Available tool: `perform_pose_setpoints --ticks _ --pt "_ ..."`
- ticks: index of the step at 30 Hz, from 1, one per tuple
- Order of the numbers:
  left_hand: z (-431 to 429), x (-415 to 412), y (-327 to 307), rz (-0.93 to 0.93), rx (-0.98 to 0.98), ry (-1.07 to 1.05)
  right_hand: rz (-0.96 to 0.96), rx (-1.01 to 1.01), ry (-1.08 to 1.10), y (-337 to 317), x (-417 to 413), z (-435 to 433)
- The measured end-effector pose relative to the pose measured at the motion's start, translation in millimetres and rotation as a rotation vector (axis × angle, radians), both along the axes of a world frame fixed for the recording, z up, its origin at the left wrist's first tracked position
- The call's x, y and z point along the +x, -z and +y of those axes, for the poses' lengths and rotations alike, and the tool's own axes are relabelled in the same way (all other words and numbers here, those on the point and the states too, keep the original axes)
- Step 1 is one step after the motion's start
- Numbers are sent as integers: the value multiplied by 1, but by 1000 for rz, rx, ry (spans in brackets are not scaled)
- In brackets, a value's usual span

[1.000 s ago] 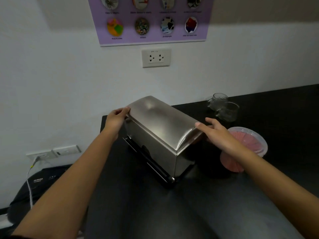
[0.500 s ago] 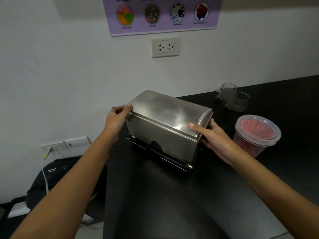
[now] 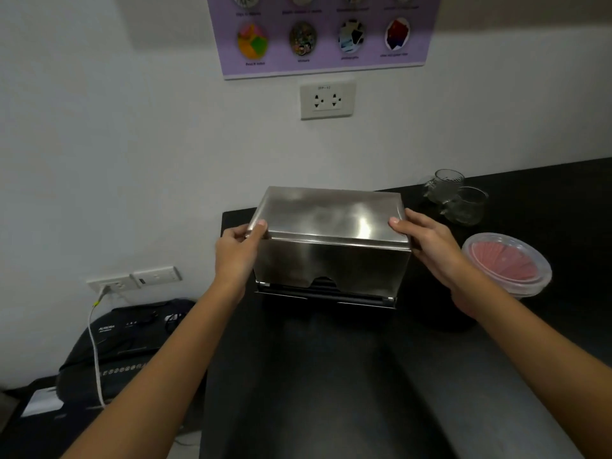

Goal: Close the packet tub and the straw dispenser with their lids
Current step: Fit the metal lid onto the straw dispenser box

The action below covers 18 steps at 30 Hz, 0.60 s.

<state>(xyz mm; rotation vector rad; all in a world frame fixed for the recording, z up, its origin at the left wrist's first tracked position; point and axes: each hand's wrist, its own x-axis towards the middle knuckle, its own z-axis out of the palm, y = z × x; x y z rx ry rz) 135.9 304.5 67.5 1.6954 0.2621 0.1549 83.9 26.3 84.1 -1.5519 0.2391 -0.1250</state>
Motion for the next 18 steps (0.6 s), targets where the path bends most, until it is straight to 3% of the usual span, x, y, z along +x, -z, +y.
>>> perform_pose_setpoints --ticks 13,18 --pt "-20 -26 8 -101 39 -61 19 -46 -123 -6 36 -26" --pt "-4 -19 8 -55 115 210 141 -399 -325 -5 41 -34"
